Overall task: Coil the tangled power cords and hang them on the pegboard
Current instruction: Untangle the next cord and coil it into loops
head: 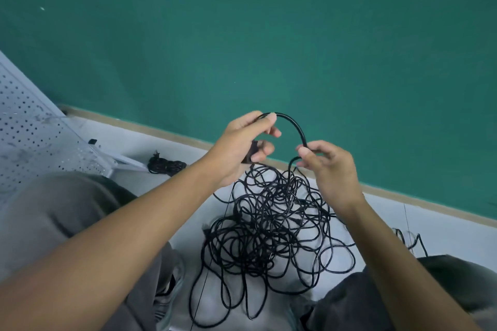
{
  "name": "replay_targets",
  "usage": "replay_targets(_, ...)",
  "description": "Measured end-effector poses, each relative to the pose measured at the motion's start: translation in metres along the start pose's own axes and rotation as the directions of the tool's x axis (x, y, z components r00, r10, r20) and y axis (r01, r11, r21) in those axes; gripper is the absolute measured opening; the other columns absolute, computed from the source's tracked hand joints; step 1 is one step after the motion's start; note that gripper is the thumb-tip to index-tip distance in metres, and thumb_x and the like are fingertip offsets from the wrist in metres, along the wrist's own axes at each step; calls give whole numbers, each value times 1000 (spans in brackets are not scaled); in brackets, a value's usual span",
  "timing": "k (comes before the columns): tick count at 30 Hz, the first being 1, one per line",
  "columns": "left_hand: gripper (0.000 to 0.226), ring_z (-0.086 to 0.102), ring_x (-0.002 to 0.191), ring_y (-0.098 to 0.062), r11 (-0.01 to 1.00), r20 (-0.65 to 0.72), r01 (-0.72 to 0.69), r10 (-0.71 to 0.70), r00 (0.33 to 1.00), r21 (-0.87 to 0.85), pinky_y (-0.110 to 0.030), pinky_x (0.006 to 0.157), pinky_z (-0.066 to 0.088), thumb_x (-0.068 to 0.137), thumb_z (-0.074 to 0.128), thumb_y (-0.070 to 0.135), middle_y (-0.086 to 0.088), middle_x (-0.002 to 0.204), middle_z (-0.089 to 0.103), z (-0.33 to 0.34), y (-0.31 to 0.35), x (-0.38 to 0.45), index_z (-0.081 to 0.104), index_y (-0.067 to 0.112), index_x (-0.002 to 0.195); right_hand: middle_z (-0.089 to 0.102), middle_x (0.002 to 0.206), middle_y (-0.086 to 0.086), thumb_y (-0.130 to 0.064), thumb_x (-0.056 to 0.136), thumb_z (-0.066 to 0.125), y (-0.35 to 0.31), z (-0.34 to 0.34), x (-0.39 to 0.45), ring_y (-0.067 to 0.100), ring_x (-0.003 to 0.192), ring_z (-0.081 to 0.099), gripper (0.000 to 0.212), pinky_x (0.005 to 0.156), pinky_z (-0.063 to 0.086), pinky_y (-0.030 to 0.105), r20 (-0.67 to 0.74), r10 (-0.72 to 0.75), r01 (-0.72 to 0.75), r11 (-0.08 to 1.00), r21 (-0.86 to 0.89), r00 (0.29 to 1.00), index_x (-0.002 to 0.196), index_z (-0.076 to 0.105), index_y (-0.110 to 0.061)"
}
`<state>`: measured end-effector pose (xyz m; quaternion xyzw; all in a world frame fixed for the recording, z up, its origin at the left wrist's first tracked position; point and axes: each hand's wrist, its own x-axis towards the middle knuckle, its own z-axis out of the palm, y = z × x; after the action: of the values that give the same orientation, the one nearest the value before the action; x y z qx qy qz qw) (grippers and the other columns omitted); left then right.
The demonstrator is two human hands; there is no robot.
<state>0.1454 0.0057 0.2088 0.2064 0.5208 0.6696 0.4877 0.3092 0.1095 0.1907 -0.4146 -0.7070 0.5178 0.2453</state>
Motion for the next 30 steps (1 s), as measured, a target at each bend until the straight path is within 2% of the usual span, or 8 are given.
replay_targets(5,36,57,65,-11,985,64,161,-157,985,-57,-18,52,39,108,50,32,-10,124,71,3,-11,6,65,2,119,76,78,7,-18,87,81,-8,9,-6,7,69,68,15,72,52,14,-98,40,-21,983,181,994,89,74,-5)
replay_targets(10,38,53,70,-10,971,132,165,-189,973,173,-19,54,39,112,42,29,-9,106,64,12,-20,6,63,1,128,78,88,11,-12,90,75,-15,13,-8,24,86,76,17,79,62,34,-29,82,-65,925,373,996,92,69,3)
replay_targets(13,35,56,79,-12,958,180,161,-207,962,239,-20,61,43,112,41,29,-4,97,69,13,-21,6,66,5,116,75,79,10,-7,92,71,-18,11,-5,23,71,73,10,69,63,36,-18,90,-76,916,394,996,92,69,3)
replay_targets(19,43,69,117,-22,905,348,67,-228,909,420,-36,112,48,114,35,30,-14,120,75,12,-16,5,64,2,128,69,69,5,-12,92,74,-18,3,3,16,65,66,10,65,60,26,-12,63,-57,957,285,998,89,73,-3)
replay_targets(22,42,73,101,-21,916,404,101,-268,875,387,-28,96,53,113,33,30,-7,94,75,14,-10,2,62,3,125,72,77,8,-15,89,77,-21,-1,6,9,67,70,10,66,54,18,-52,4,8,976,216,999,86,75,-5)
replay_targets(25,39,60,64,-19,946,434,109,-240,868,304,-40,88,58,112,37,34,1,68,45,18,-8,2,60,8,94,73,92,10,-22,86,79,-19,-1,9,10,83,70,16,80,53,22,-56,-6,18,978,206,998,90,77,-7)
replay_targets(28,43,42,52,-16,983,367,154,-181,912,100,-36,74,59,108,33,49,3,63,32,22,-2,4,46,15,83,74,100,8,-42,95,58,-10,11,2,32,97,72,45,91,55,41,135,34,-81,928,363,990,122,68,-8)
replay_targets(30,57,35,50,-16,974,303,219,-194,933,-50,-29,61,53,101,22,67,1,63,30,23,4,4,43,17,85,75,106,8,-57,97,36,-5,22,-8,23,100,71,64,96,52,39,306,70,-196,894,403,949,132,61,-9)
